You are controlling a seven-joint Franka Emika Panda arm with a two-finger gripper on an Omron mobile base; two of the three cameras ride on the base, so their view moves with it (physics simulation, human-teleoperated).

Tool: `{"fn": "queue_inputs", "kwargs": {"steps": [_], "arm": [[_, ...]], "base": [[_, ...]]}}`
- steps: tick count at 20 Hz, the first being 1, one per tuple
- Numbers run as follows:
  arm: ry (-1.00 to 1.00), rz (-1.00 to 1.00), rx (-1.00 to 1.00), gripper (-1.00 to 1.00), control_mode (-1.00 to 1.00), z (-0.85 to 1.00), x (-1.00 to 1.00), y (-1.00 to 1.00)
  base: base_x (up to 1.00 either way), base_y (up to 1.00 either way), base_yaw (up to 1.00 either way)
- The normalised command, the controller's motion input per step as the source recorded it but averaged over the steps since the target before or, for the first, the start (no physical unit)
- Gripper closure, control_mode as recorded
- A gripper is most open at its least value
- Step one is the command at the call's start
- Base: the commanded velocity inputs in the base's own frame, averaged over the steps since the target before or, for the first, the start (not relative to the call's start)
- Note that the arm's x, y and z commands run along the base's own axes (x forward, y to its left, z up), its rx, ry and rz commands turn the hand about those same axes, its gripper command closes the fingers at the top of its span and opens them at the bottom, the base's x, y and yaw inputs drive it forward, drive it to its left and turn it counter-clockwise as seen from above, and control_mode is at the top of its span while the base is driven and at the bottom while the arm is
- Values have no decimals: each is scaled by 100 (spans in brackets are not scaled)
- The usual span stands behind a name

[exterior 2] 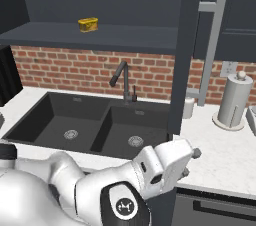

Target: Pick the honey bottle and place it on the digital scale for weighing, and close the cabinet.

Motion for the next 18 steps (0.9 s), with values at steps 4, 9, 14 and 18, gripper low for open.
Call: {"fn": "queue_inputs", "kwargs": {"steps": [4, 9, 14, 18], "arm": [[-2, 36, 24, -100, -100, 23, -1, -100], [-19, 40, 14, -100, -100, 15, -39, -99], [-44, 45, 34, -100, -100, -1, -57, -85], [-74, 32, 54, -100, -100, -14, -11, -47]], "base": [[0, 0, 0], [0, 0, 0], [0, 0, 0], [0, 0, 0]]}}
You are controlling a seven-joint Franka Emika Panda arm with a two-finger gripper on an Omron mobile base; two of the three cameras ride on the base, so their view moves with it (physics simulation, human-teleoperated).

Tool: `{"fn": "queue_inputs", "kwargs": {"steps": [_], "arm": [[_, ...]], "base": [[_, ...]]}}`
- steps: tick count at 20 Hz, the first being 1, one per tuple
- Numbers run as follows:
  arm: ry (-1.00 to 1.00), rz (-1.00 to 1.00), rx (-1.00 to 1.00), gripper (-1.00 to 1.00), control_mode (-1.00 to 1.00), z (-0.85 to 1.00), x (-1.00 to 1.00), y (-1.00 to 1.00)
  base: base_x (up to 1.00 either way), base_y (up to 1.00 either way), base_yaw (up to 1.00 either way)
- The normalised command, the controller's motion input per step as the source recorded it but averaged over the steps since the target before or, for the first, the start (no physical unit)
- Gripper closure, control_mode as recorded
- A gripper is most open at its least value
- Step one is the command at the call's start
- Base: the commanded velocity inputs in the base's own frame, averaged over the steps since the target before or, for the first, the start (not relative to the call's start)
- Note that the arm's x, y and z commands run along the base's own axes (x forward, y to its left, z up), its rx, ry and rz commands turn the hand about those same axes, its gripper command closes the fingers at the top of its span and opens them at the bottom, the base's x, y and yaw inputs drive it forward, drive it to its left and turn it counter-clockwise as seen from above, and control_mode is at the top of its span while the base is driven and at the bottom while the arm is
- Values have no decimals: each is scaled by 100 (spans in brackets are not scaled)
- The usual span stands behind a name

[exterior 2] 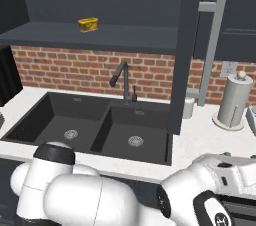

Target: Pick the honey bottle and place it on the digital scale for weighing, and close the cabinet.

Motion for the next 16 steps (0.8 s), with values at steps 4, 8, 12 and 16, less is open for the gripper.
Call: {"fn": "queue_inputs", "kwargs": {"steps": [4, 8, 12, 16], "arm": [[-71, 32, 66, -100, -100, -1, 0, -34], [-67, 31, 66, -100, -100, 11, 0, -46], [-66, 25, 50, -100, -100, 40, -19, -77], [-51, 17, 29, -100, -100, 73, -69, -98]], "base": [[0, 0, 0], [0, 0, 0], [0, 0, 0], [0, 0, 0]]}}
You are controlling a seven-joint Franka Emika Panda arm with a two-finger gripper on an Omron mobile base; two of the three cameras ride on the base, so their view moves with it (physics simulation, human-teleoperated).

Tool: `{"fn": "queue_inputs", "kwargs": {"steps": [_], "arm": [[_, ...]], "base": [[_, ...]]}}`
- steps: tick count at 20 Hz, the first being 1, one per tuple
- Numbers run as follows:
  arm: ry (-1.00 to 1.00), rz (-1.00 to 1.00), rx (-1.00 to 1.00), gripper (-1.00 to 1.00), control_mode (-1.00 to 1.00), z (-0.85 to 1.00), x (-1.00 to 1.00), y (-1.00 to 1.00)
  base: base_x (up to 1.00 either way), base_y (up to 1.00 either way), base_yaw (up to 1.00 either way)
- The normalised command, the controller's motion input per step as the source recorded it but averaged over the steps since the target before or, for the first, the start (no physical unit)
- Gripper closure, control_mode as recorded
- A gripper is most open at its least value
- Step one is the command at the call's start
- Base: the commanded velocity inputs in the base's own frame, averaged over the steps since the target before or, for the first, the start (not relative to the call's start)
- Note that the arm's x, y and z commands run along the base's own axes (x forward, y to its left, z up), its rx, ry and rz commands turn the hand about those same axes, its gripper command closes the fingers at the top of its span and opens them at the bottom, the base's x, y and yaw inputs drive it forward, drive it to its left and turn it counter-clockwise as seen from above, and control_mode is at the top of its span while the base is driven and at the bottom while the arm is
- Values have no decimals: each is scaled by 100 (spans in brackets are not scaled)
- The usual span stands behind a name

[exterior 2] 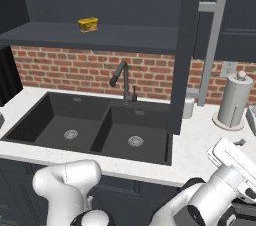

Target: Pick the honey bottle and place it on the digital scale for weighing, and close the cabinet.

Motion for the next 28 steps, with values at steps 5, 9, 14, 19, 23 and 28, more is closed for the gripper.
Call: {"fn": "queue_inputs", "kwargs": {"steps": [5, 9, 14, 19, 23, 28], "arm": [[-29, 18, 19, -100, -100, 86, -67, -78], [-23, 29, 10, -100, -100, 69, -27, -6], [-9, 37, 4, -100, -100, 21, -1, 11], [-14, 40, 0, -100, -100, 20, -10, 8], [-34, 40, 2, -100, -100, 94, -46, 13], [-34, 37, 1, -100, -100, 83, -68, 41]], "base": [[0, 0, 0], [0, 0, 0], [0, 0, 0], [0, 0, 0], [0, 0, 0], [0, 0, 0]]}}
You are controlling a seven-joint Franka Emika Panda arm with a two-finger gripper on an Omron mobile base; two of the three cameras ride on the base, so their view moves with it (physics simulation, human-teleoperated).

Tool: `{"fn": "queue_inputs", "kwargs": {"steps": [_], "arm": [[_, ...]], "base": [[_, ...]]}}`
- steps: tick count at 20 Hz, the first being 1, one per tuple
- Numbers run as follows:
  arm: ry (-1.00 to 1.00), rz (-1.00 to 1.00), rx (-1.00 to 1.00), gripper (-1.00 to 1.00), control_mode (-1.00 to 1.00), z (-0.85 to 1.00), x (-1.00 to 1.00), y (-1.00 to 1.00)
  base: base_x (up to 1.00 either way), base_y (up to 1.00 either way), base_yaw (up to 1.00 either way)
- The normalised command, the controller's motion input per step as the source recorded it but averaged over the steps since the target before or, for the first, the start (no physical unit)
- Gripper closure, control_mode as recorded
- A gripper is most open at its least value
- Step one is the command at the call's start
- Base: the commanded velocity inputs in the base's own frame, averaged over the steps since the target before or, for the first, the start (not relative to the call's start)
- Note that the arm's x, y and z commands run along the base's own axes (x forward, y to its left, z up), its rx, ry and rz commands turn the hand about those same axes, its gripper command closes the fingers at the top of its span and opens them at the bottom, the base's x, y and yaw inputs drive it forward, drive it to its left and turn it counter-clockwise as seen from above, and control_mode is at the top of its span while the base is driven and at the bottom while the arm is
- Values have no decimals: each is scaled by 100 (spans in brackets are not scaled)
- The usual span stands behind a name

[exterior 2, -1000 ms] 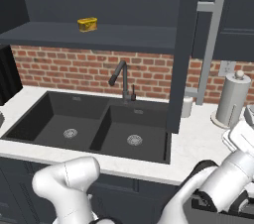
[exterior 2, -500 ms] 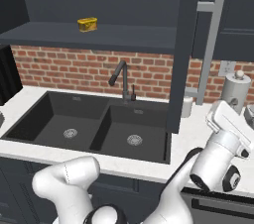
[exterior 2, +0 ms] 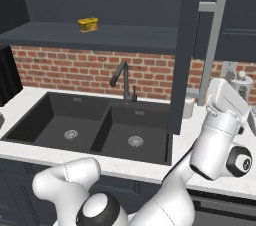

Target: Pick the honey bottle and place it on the digital scale for weighing, and close the cabinet.

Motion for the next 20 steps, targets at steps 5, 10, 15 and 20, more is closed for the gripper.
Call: {"fn": "queue_inputs", "kwargs": {"steps": [5, 10, 15, 20], "arm": [[-33, 26, -4, -100, -100, 16, -89, 97], [-35, 21, -15, -100, -100, 0, -82, 100], [-13, 6, -14, -100, -100, 17, -10, 100], [14, 0, -15, -100, -100, 27, 9, 92]], "base": [[0, 0, 0], [0, 0, 0], [0, 0, 0], [0, 0, 0]]}}
